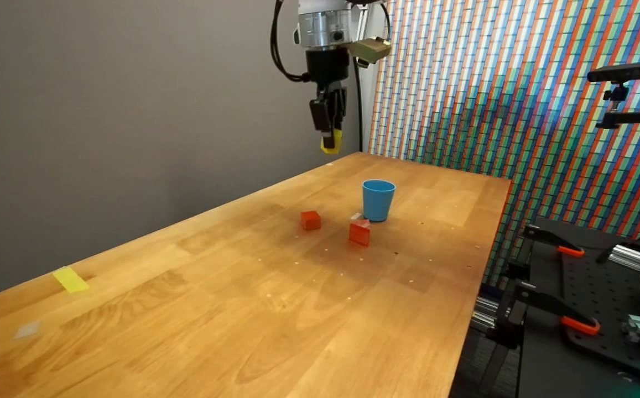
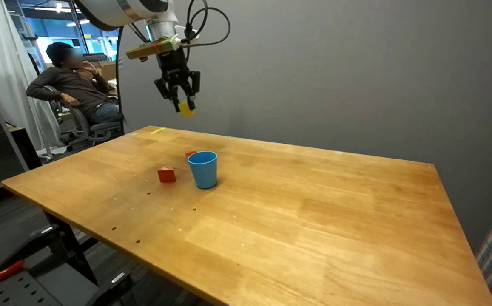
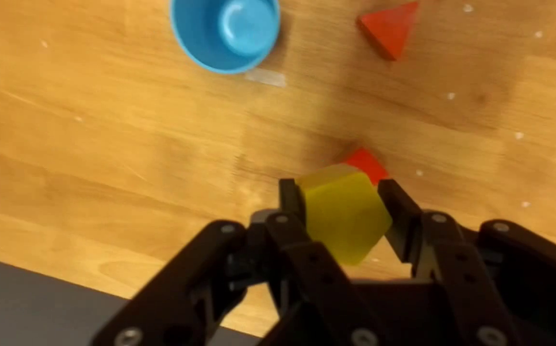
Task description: Pick up the yellow block from the table and put it in the light blue cup.
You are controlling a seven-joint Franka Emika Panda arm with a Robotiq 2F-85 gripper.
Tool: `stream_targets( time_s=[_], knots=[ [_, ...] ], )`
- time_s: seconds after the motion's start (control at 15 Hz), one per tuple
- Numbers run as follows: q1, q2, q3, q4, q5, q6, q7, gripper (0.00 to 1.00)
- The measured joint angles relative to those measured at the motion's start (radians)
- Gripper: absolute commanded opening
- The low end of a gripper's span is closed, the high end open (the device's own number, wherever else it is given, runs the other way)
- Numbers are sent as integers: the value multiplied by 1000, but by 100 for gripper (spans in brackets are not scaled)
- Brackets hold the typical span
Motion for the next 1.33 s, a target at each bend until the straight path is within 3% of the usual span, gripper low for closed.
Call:
stream_targets(
  time_s=[0.47, 0.93, 1.0, 1.07, 1.2, 1.33],
  knots=[
    [-166, -3, -73, -64, 49, -37, 78, 20],
    [-182, 62, -48, -67, 168, -82, 69, 20],
    [-181, 68, -43, -67, 172, -82, 68, 25],
    [-180, 74, -39, -67, 176, -82, 68, 70],
    [-178, 86, -35, -66, 180, -82, 68, 78],
    [-175, 94, -35, -65, 180, -82, 67, 93]
  ],
)
